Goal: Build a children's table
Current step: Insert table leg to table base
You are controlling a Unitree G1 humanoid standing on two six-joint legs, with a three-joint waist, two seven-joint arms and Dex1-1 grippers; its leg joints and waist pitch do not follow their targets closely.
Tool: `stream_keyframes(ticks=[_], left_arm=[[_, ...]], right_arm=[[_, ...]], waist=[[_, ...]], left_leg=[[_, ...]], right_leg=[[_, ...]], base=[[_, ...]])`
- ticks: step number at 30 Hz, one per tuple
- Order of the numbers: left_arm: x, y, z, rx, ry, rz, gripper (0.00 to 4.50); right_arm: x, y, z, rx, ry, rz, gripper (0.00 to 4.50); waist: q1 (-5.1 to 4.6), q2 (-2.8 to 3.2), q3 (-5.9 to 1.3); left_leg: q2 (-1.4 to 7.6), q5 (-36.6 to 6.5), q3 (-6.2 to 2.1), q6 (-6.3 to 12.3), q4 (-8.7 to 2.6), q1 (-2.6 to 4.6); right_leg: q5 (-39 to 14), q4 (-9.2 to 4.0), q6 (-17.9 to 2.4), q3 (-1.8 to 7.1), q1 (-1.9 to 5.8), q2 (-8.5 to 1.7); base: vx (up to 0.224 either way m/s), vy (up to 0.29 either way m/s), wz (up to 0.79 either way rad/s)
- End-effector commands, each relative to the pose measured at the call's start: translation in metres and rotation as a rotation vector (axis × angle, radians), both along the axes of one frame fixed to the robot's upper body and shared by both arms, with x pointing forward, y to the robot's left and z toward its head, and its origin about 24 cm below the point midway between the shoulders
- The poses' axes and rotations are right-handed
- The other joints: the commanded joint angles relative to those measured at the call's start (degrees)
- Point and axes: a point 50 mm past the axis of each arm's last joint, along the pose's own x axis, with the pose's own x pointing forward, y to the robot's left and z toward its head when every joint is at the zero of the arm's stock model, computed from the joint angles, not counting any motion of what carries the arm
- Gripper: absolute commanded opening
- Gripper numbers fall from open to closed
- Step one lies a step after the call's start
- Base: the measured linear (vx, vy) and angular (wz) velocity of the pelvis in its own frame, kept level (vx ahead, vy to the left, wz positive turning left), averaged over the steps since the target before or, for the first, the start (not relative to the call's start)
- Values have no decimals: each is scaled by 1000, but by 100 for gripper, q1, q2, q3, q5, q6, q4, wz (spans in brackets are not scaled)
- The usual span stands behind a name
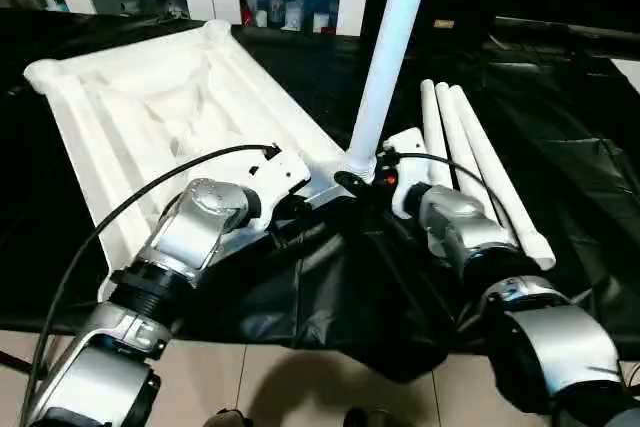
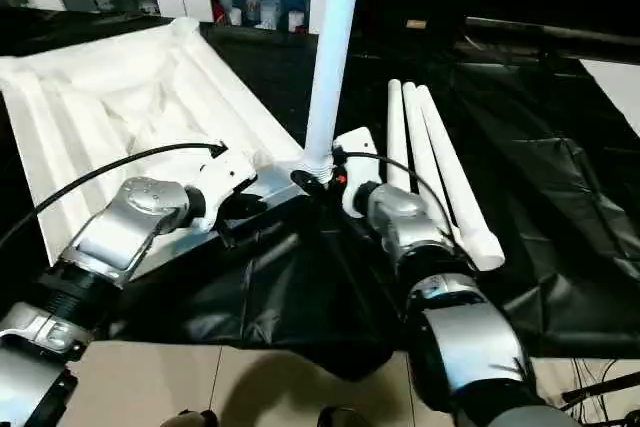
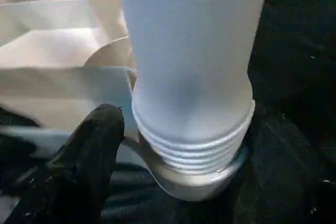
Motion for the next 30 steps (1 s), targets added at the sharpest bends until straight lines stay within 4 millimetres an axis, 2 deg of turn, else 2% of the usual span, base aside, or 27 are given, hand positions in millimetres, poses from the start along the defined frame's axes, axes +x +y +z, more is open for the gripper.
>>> stream_keyframes(ticks=[1, 2, 3, 4, 5, 7, 8, 9, 10, 12, 14, 18, 21, 25, 29, 30], left_arm=[[-4, 4, -6, 11, 16, -21, 0], [-4, 9, -5, 10, 12, -30, 0], [-5, 12, -4, 10, 0, -51, 0], [-5, 16, -3, 9, 6, -56, 0], [-5, 16, -3, 9, 6, -56, 0], [-9, 21, -2, -18, 17, -101, 0], [-12, 24, -1, -34, 23, -140, 0], [-18, 25, 1, -54, 22, -211, 0], [-18, 25, 1, -54, 22, -211, 0], [-23, 28, 1, -42, 33, -259, 0], [-27, 32, -1, -31, 49, -292, 0], [-35, 33, 0, -42, 64, -342, 0], [-37, 34, 0, -48, 69, -361, 0], [-38, 34, 0, -49, 71, -376, 0], [-37, 34, 0, -50, 71, -379, 0], [-37, 33, 0, -50, 73, -380, 0]], right_arm=[[-8, 5, -5, -10, 9, 124, 374], [-10, 1, -2, -29, -13, 173, 374], [-11, -1, 0, -41, -25, 198, 374], [-12, -5, 2, -62, -41, 228, 374], [-12, -5, 2, -62, -41, 228, 374], [-15, -11, 4, -89, -62, 277, 374], [-16, -15, 6, -100, -70, 303, 374], [-19, -19, 7, -107, -78, 339, 374], [-19, -19, 7, -107, -78, 339, 374], [-22, -22, 9, -110, -87, 380, 374], [-26, -23, 10, -109, -95, 416, 374], [-30, -22, 12, -111, -123, 457, 374], [-34, -19, 13, -93, -131, 506, 374], [-37, -15, 13, -85, -135, 546, 374], [-37, -13, 11, -88, -127, 546, 374], [-36, -12, 11, -76, -122, 541, 358]], waist=[[2, 44, -391], [1, 40, -417], [-2, 53, -423], [-2, 45, -430], [-4, 35, -421], [5, 20, -417], [12, 25, -417], [20, 42, -409], [29, 44, -401], [39, 59, -375], [56, 72, -364], [65, 77, -358], [68, 75, -374], [87, 66, -391], [107, 69, -396], [108, 70, -397]], left_leg=[[191, -472, -44, 569, -268, 12], [179, -177, -34, 679, -231, 11], [172, -36, -31, 760, -213, 14], [154, 171, -22, 933, -176, -10], [159, 198, -13, 1041, -161, -13], [156, 84, -7, 1079, -150, -33], [168, 39, -9, 1056, -144, -51], [187, -31, -3, 1032, -142, -45], [193, -83, 0, 1018, -143, -38], [208, -320, 8, 907, -154, -23], [224, -561, 3, 712, -174, -10], [219, -733, 5, 535, -186, 4], [204, -676, 4, 527, -176, -1], [192, -512, 2, 607, -154, -19], [189, -514, -1, 593, -148, -15], [190, -549, -1, 570, -147, -11]], right_leg=[[-215, -200, -1478, 286, 312, -358], [281, -141, -1588, 280, 315, -331], [516, -115, -1648, 277, 311, -325], [884, -80, -1718, 276, 320, -315], [992, -73, -1768, 276, 309, -327], [826, -79, -1779, 277, 326, -335], [736, -69, -1762, 277, 326, -335], [640, -71, -1757, 273, 310, -331], [565, -79, -1748, 270, 299, -327], [229, -107, -1710, 271, 272, -317], [-139, -131, -1621, 282, 265, -323], [-298, -139, -1573, 292, 241, -315], [-227, -126, -1560, 299, 252, -316], [-14, -92, -1563, 295, 268, -310], [-77, -92, -1570, 297, 263, -316], [-112, -93, -1565, 297, 260, -312]], base=[[54, 8, 0], [0, 0, 0], [0, 0, 0], [0, 0, 0], [0, 0, 0], [0, 0, 0], [0, 0, 0], [0, 0, 0], [0, 0, 0], [0, 0, 0], [0, 0, 0], [0, 0, 0], [0, 0, 0], [0, 0, 0], [0, 0, 0], [0, 0, 0]])
